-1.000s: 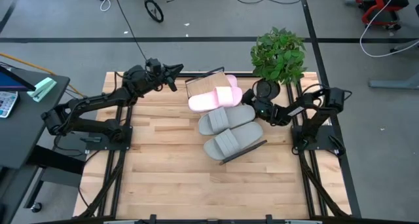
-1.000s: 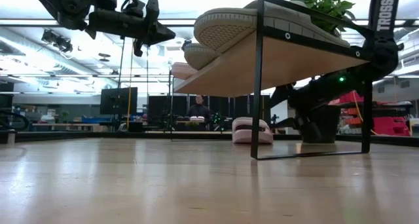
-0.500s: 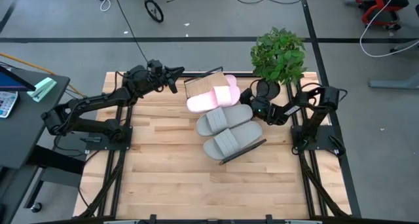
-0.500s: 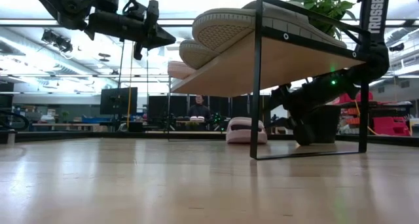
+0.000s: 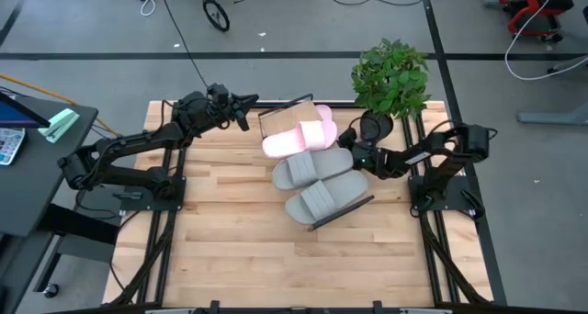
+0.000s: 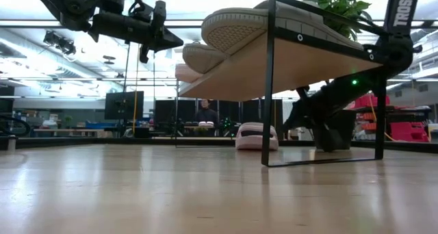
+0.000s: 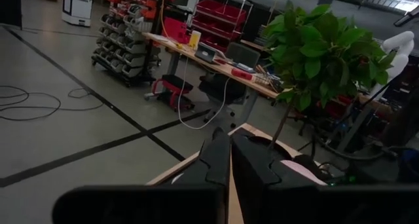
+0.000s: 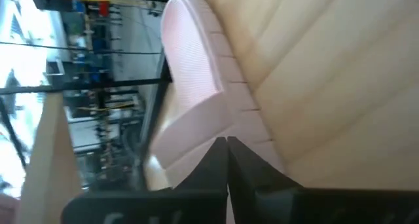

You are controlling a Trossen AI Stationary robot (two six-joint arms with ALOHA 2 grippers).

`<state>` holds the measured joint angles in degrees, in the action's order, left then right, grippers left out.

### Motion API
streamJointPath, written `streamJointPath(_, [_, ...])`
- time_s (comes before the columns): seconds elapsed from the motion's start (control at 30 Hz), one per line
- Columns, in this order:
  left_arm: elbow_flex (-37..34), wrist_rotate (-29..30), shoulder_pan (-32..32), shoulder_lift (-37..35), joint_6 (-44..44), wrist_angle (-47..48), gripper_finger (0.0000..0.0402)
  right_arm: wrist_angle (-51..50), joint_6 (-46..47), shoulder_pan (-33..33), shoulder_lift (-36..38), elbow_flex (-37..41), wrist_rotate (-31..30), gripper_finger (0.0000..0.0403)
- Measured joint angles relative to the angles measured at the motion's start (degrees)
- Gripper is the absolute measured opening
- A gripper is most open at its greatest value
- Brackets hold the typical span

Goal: Pick and place slides into the shelf
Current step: Put the pink slipper on the shelf

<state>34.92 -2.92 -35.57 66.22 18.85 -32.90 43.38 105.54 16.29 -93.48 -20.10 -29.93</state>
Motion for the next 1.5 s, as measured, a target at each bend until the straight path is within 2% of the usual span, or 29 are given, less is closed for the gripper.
streamJointPath(0.17, [0.0, 0.0, 0.0, 0.0, -0.1, 0.3, 0.0024, -1.5, -2.3, -1.0, 3.6, 0.0, -3.0, 0.0002])
streamJointPath(0.3, [0.0, 0.0, 0.0, 0.0, -0.1, 0.3, 0.0024, -1.0, -4.7, -0.3, 4.7, 0.0, -3.2, 0.0002])
streamJointPath(0.5, [0.0, 0.0, 0.0, 0.0, -0.1, 0.6, 0.0014, -0.7, 2.2, 1.0, 3.8, 0.0, -3.2, 0.0018])
streamJointPath(0.63, [0.0, 0.0, 0.0, 0.0, -0.1, 0.8, 0.0017, 2.3, 4.4, 1.7, 3.5, 0.0, -3.2, 0.006])
streamJointPath(0.87, [0.0, 0.0, 0.0, 0.0, -0.1, 1.3, 0.0024, 4.7, 5.5, 3.3, 3.5, -0.7, 0.6, 0.0156])
streamJointPath(1.0, [0.0, 0.0, 0.0, 0.0, -0.1, 1.5, 0.0017, 4.1, 6.7, 4.2, 3.0, -2.9, 2.6, 0.0186])
streamJointPath(1.2, [0.0, 0.0, 0.1, 0.0, 0.0, 1.7, 0.0016, -0.4, 7.1, 5.4, 0.0, -6.9, 2.9, 0.0189])
streamJointPath(1.5, [0.0, -3.1, 0.1, 0.0, 1.6, 2.7, 0.0023, 1.0, 12.8, 6.3, -8.5, -11.4, 3.7, 0.0185])
